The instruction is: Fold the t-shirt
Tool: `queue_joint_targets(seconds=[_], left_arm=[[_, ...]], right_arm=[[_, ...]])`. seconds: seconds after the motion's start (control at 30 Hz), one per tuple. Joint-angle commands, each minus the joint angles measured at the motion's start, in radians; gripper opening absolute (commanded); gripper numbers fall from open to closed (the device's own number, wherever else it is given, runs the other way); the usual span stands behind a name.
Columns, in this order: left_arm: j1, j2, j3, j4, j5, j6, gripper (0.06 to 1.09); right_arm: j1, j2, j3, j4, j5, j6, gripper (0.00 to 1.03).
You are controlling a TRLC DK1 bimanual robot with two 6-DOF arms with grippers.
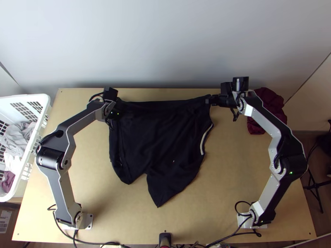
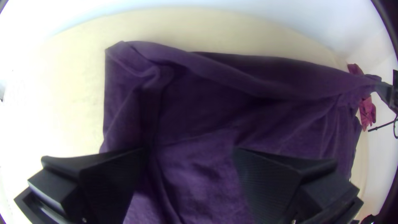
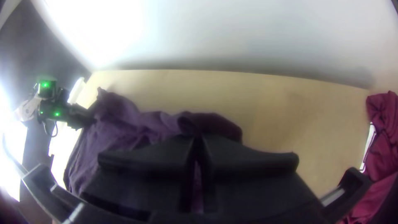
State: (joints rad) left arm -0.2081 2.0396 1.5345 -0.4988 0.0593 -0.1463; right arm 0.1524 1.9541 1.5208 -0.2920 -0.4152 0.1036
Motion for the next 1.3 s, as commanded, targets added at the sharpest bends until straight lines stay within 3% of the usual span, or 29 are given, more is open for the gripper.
queue_joint_targets(seconds=[0.0, 0.33, 0.63, 0.67, 0.7, 0.77, 0.8, 1.27], left_arm=[[0.001, -0.013, 0.001, 0.008, 0.001, -0.003, 1.03], [0.001, 0.010, -0.004, 0.037, -0.009, -0.007, 1.03], [0.015, 0.042, -0.014, 0.094, -0.041, 0.007, 0.90], [0.016, 0.044, -0.014, 0.097, -0.041, 0.008, 0.82], [0.018, 0.044, -0.017, 0.100, -0.041, 0.013, 0.66], [0.016, 0.039, -0.019, 0.105, -0.039, 0.019, 0.22], [0.016, 0.034, -0.017, 0.105, -0.039, 0.021, 0.09], [-0.005, -0.144, -0.030, 0.065, -0.042, 0.017, 0.10]], right_arm=[[0.003, 0.003, -0.002, -0.001, 0.001, -0.001, 0.03], [0.006, 0.009, -0.001, -0.001, 0.003, -0.001, 0.03], [0.007, 0.003, 0.004, -0.013, 0.003, -0.001, 0.03], [0.007, 0.003, 0.006, -0.013, 0.003, -0.001, 0.03], [0.007, 0.003, 0.006, -0.015, 0.003, -0.001, 0.03], [0.009, 0.003, 0.006, -0.015, 0.003, -0.001, 0.03], [0.009, 0.003, 0.006, -0.015, 0.003, -0.002, 0.03], [0.030, 0.009, 0.021, -0.022, 0.009, -0.001, 0.03]])
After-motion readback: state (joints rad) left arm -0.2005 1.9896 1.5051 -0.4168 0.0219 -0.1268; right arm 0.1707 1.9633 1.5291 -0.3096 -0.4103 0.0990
